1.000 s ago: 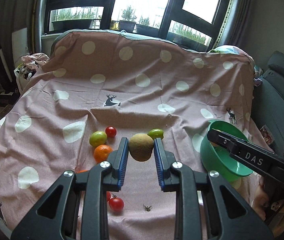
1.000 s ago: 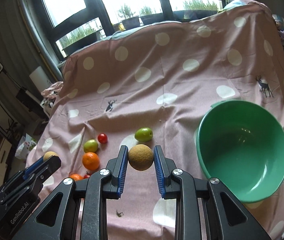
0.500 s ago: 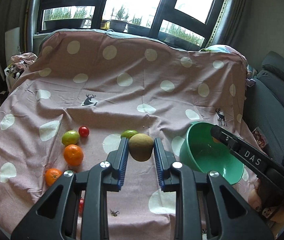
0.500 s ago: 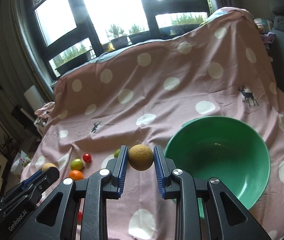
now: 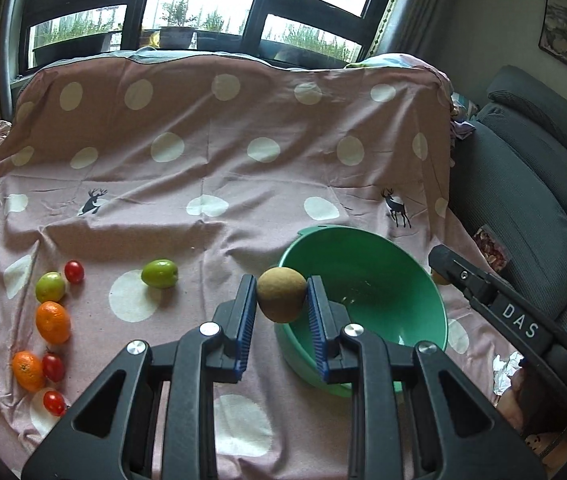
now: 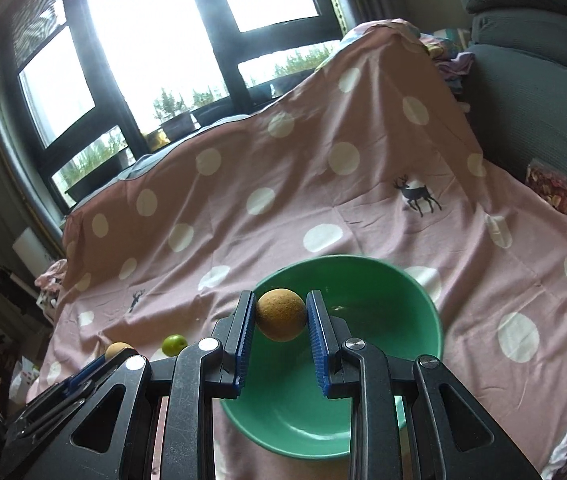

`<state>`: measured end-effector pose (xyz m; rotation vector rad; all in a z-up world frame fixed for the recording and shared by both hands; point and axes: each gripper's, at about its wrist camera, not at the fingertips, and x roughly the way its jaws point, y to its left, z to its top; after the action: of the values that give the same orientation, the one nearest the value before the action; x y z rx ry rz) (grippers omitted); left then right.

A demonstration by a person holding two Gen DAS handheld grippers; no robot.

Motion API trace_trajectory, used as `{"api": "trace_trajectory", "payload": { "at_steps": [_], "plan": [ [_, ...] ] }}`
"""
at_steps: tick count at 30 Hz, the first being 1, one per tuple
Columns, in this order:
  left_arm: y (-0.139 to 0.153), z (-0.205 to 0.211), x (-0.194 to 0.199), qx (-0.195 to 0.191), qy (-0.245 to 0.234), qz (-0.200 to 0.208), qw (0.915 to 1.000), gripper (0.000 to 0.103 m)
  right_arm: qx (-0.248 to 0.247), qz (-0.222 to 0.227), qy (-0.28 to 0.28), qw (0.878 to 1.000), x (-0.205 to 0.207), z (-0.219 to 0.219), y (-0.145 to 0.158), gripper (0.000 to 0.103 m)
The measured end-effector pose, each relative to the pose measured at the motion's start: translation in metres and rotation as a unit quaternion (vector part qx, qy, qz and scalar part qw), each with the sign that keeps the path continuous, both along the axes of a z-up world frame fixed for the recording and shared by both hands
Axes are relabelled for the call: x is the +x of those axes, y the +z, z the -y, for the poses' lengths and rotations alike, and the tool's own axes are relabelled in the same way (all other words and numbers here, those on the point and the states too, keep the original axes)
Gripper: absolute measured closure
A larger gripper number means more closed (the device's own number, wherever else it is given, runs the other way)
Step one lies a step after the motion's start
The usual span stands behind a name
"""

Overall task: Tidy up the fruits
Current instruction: 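Lift the tan ball with the right gripper and carry it over the green bowl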

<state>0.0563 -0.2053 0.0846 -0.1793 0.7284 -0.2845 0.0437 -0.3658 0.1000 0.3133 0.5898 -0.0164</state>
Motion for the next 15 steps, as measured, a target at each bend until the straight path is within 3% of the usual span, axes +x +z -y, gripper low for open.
{"api": "trace_trajectory", "payload": {
  "at_steps": [15],
  "plan": [
    [-0.034, 0.057, 0.031, 0.011, -0.060, -0.060, 0.9963, 0.078, 0.020, -0.062, -0.054, 0.996, 0.011, 0.046, -0.031, 0.076]
  ]
}}
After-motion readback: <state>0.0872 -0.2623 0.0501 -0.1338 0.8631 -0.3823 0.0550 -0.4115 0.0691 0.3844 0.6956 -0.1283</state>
